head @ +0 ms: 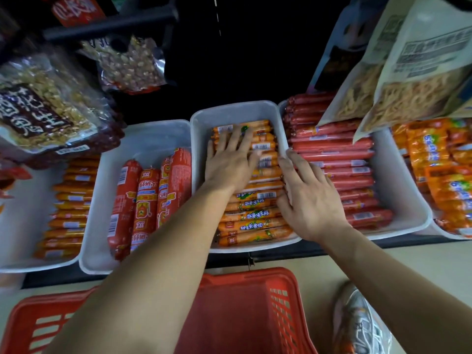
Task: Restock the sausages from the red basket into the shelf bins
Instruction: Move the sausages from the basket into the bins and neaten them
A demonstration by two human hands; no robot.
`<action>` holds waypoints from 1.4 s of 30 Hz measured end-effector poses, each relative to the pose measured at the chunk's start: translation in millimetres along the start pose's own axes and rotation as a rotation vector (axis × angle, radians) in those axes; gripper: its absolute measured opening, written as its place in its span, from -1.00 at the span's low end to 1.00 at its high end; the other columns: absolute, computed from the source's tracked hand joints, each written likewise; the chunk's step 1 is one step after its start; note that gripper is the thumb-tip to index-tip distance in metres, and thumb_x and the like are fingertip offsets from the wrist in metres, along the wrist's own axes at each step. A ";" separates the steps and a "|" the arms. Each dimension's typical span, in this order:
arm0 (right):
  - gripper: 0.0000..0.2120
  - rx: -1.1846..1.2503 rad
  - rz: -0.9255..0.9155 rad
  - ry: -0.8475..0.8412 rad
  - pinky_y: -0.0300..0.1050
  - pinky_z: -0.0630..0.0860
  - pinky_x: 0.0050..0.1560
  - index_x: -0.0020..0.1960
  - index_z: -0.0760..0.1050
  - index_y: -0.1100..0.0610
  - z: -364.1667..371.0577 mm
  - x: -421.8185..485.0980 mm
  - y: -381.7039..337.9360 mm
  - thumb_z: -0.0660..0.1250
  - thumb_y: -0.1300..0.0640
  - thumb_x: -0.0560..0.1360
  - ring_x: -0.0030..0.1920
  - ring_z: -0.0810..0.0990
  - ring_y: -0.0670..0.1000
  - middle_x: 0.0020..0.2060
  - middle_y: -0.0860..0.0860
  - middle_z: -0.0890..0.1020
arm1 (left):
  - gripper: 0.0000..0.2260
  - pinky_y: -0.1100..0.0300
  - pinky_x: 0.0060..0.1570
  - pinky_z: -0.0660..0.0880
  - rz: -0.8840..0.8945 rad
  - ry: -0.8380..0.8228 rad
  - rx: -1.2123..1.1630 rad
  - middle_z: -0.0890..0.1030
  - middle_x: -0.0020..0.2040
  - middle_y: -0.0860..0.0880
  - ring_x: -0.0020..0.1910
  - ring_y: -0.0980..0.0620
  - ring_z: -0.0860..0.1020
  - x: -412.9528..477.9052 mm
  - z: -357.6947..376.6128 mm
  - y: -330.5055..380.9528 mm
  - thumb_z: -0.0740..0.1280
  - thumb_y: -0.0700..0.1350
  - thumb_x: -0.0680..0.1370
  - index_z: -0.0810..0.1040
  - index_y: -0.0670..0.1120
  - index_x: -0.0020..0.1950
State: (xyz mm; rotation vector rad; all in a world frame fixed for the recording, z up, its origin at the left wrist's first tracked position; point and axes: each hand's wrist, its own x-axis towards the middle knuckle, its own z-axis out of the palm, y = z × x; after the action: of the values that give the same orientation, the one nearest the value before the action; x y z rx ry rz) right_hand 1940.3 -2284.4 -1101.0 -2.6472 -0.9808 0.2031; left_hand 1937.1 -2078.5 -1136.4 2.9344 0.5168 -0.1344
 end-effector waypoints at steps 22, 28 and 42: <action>-0.33 0.064 0.020 -0.011 0.12 0.47 0.23 0.58 0.11 -0.02 0.4 2.6 1.4 0.05 -0.16 0.51 0.42 0.33 0.15 0.58 -0.05 0.11 | -0.40 -0.15 0.55 -0.15 0.006 0.114 -0.009 -0.11 0.64 0.01 0.61 -0.05 -0.17 3.4 4.4 -7.1 -0.12 0.27 0.65 -0.12 0.06 0.63; -0.34 0.077 0.012 -0.017 0.13 0.47 0.23 0.58 0.13 -0.02 0.4 2.6 0.2 0.07 -0.16 0.50 0.42 0.34 0.17 0.58 -0.05 0.10 | -0.48 -0.21 0.54 -0.14 -0.119 0.068 -0.031 -0.15 0.64 0.01 0.60 -0.13 -0.19 24.3 2.3 5.4 -0.10 0.15 0.69 -0.18 0.11 0.62; -0.38 0.049 0.025 -0.064 0.16 0.46 0.23 0.59 0.10 -0.04 -6.7 -0.8 -1.5 0.15 -0.10 0.57 0.39 0.35 0.21 0.58 -0.07 0.07 | -0.40 -0.07 0.54 0.00 0.069 -0.097 -0.288 -0.12 0.63 0.14 0.60 0.05 -0.10 -62.1 -44.3 2.8 0.05 0.29 0.63 -0.01 0.16 0.62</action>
State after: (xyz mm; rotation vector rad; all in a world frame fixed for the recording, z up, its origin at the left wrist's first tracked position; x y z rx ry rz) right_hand 1940.4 -2285.4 -1094.1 -2.6241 -0.9507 0.3147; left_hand 1882.6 -2094.1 -1085.3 2.6461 0.3836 -0.1764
